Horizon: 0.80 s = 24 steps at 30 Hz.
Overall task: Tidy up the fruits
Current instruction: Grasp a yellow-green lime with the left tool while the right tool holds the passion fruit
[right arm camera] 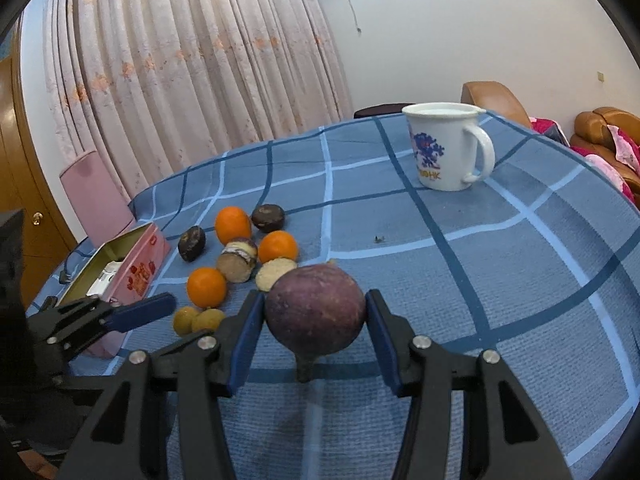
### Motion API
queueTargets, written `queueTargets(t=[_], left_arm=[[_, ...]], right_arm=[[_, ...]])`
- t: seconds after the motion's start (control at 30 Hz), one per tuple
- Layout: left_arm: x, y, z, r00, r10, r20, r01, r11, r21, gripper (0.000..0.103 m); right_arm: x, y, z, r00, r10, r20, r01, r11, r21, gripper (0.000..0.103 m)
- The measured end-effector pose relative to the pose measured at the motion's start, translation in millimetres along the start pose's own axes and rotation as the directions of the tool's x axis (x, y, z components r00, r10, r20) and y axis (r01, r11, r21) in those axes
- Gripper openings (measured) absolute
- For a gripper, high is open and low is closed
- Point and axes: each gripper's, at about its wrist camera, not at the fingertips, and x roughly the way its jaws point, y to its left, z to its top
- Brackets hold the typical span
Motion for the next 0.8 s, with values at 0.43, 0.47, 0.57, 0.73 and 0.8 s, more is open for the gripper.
queueTargets(t=[0.43,0.47,0.57,0.73,0.8], left_arm=[[-3,19,-1,0.998,-0.069,0.005,0.069,0.996,-0.063,0.008],[-3,19,-2,0.997,-0.074,0.007,0.074,0.995,-0.068,0.008],[-2,18,-2,0.996,-0.084,0.005,0.084,0.994,-0.072,0.009],[-2,11,1,0.998,-0.064,0.000,0.063,0.997,-0.049,0.009],[0,4,4,0.999,-0.044,-0.008,0.044,0.999,-0.017,0.015]], right_arm=[[-1,3,-1,1.000,0.007,0.006,-0.007,1.000,-0.016,0.054],[-1,3,-1,1.000,0.007,0.005,-0.007,1.000,-0.016,0.054],[-1,4,-1,1.000,0.005,0.004,-0.005,1.000,-0.022,0.054],[-1,4,-1,1.000,0.010,0.006,-0.010,1.000,-0.019,0.054],[-1,3,-1,1.000,0.015,0.009,-0.015,1.000,-0.015,0.054]])
